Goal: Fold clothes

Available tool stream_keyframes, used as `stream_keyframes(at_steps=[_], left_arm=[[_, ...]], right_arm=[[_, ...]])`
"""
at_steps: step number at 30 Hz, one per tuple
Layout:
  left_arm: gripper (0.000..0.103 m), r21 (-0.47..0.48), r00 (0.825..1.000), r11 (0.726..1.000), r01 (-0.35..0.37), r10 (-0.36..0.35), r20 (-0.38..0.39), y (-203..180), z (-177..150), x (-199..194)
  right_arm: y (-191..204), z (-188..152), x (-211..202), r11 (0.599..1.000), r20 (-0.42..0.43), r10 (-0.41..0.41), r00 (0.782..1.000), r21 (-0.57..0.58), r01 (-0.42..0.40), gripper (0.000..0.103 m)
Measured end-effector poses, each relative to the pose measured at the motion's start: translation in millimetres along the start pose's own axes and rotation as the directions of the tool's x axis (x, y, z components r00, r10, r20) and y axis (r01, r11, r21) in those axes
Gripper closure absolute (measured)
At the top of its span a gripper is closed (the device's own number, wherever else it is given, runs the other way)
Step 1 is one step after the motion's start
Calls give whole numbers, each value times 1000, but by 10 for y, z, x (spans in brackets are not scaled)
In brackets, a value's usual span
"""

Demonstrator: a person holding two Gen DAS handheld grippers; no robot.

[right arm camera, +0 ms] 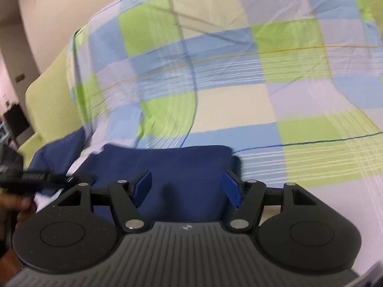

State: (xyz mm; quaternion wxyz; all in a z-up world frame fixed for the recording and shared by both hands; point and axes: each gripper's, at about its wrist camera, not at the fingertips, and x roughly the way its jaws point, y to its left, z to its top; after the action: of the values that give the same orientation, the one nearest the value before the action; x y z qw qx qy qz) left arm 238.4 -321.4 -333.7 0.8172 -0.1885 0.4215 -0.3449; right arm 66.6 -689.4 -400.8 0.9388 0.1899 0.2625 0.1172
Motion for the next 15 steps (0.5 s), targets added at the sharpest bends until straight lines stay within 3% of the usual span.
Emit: stream_keyframes(at_steps=[5, 6, 7, 8, 13, 14, 15], left_arm=[[81, 26, 999, 999, -36, 37, -17, -26, 56, 89], [81, 41, 998, 998, -54, 55, -23, -39, 47, 122], [81, 47, 998, 997, -63, 64, -26, -49, 39, 156], [81, 45, 998, 997, -64, 66, -25, -48, 38, 167], [76, 21, 997, 997, -70, 70, -21, 34, 54, 164], [74, 15, 997, 997, -75, 75, -16, 30, 59, 155], [73, 9, 997, 997, -80, 80, -11, 24, 64, 146]], right_arm=[[-106, 21, 237, 1000, -32, 18, 999, 11, -18, 44], [-113, 25, 242, 1000, -29, 17, 999, 13, -17, 51], [-132, 31, 269, 1000, -27, 3, 1000, 14, -3, 72], [-142, 29, 298, 1000, -34, -9, 999, 8, 9, 82], [-327, 65, 475, 999, -38, -38, 999, -22, 37, 88], [-367, 78, 487, 999, -34, -42, 999, -9, 41, 87], [-408, 91, 500, 999, -30, -46, 999, 3, 46, 79]])
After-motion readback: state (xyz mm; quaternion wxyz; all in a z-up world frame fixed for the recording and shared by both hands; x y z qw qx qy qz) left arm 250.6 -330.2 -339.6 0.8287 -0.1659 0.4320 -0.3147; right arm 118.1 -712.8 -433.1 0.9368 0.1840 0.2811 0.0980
